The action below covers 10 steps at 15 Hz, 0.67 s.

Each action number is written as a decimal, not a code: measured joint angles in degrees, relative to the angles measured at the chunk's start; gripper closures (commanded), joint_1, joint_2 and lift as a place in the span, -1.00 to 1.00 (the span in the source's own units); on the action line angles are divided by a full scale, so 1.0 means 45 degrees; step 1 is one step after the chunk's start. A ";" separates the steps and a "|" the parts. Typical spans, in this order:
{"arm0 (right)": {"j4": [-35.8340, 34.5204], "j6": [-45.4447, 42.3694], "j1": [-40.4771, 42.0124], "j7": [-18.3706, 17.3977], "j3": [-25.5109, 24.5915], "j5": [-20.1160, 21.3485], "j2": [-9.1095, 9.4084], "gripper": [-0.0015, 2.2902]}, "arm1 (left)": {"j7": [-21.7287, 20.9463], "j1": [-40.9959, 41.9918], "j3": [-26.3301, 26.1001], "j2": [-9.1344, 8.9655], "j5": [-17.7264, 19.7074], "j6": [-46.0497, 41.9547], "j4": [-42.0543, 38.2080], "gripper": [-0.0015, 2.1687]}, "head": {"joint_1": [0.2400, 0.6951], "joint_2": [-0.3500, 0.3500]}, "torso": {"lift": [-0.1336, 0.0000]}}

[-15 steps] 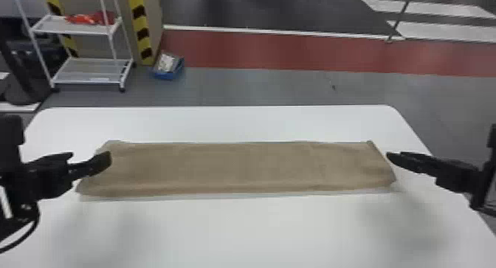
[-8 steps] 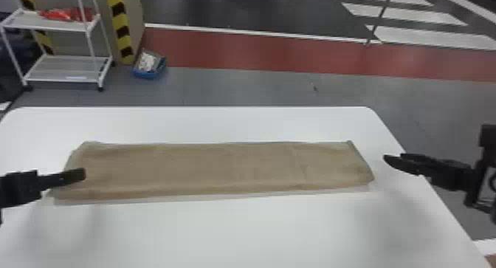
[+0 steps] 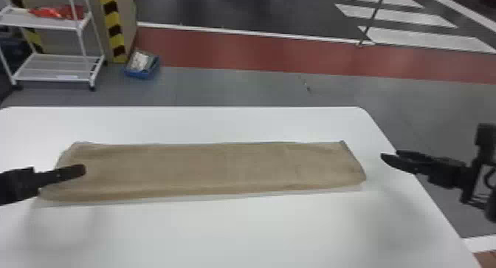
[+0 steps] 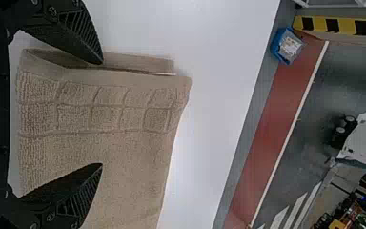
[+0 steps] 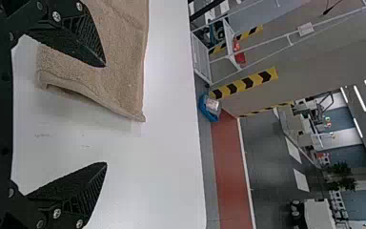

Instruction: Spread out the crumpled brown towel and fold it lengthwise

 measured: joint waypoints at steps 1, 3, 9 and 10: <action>0.0053 -0.0095 -0.0016 0.0085 -0.0007 -0.0008 -0.0021 -0.85 | -0.0045 0.0000 0.0028 -0.0019 0.0046 -0.0068 0.0004 -0.87 | 1.00 -0.59 | -0.85; 0.0083 -0.0161 -0.0053 0.0161 -0.0015 -0.0090 -0.0046 -0.85 | -0.0195 0.0025 0.0176 -0.0052 0.0099 -0.0136 -0.0055 -0.87 | 1.00 -0.58 | -0.85; 0.0137 -0.0341 -0.0140 0.0446 0.0088 -0.0206 -0.0018 -0.88 | -0.0356 0.0169 0.0485 -0.0074 0.0373 -0.0145 -0.0387 -0.87 | 1.00 -0.55 | -0.85; 0.0170 -0.0411 -0.0140 0.0534 0.0079 -0.0271 -0.0001 -0.88 | -0.0411 0.0202 0.0545 -0.0076 0.0406 -0.0145 -0.0424 -0.87 | 1.00 -0.55 | -0.85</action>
